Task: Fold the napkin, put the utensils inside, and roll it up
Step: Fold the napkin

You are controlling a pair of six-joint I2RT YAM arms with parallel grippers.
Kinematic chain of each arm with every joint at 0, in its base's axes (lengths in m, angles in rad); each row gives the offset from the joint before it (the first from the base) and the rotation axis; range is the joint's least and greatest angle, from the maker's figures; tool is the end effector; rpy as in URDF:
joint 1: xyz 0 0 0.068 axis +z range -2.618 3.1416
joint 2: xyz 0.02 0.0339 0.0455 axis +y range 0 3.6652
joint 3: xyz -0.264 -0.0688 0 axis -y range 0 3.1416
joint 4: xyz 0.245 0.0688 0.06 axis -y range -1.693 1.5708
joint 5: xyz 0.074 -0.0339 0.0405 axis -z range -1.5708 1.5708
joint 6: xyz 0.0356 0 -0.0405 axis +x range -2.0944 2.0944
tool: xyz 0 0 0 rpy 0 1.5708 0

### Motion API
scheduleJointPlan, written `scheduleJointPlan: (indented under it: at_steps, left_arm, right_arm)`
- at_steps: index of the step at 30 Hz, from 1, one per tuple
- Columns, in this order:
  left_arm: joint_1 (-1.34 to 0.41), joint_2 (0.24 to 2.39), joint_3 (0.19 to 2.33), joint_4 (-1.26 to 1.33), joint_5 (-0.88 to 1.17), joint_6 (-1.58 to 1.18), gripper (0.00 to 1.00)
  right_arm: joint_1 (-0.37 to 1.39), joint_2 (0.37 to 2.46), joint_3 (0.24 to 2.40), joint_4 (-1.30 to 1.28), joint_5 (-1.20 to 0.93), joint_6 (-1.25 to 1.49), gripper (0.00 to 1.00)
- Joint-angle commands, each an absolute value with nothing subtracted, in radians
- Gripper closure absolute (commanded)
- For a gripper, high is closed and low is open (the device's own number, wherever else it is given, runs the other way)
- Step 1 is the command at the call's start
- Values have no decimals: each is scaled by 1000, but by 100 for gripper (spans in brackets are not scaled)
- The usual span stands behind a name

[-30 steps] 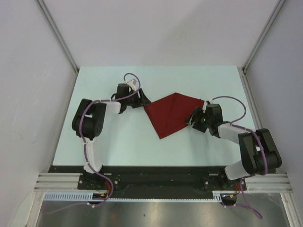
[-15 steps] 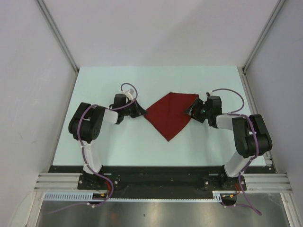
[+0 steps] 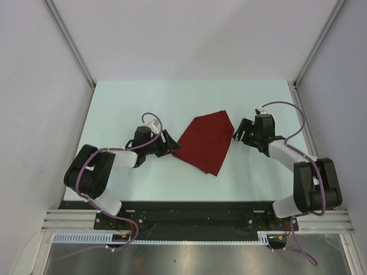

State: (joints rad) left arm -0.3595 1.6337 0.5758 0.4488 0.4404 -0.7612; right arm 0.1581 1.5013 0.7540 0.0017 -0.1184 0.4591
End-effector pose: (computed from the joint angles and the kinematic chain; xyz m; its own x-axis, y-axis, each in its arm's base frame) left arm 0.2719 -0.1184 0.1322 -0.8330 -0.3535 -0.4256 0.0979 0.6628 -0.7423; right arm 0.2981 0.0518 0.1802 -0.7078 0.3327 -0.6231 0.0799 0.9142 0.3974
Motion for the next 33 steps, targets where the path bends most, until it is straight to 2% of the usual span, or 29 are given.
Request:
scheduleJointPlan:
  at_steps: [1, 5, 9, 13, 21, 33]
  left_arm:
    - [-360, 1554, 580, 388, 351, -758, 24]
    - [-360, 1487, 583, 321, 275, -717, 18]
    - [-356, 1407, 581, 249, 216, -687, 12]
    - [-347, 1359, 589, 215, 242, -681, 9]
    - [-318, 1267, 594, 156, 252, -664, 8]
    - [-288, 1233, 606, 130, 287, -653, 7]
  right_arm:
    - [250, 1342, 756, -158, -49, 376, 28]
    - [405, 1240, 727, -192, -110, 506, 28]
    - [567, 1212, 605, -34, -206, 759, 29]
    - [652, 1273, 581, 92, -238, 859, 31]
    - [716, 1379, 548, 153, -236, 959, 34]
    - [747, 1382, 537, 117, -178, 985, 37]
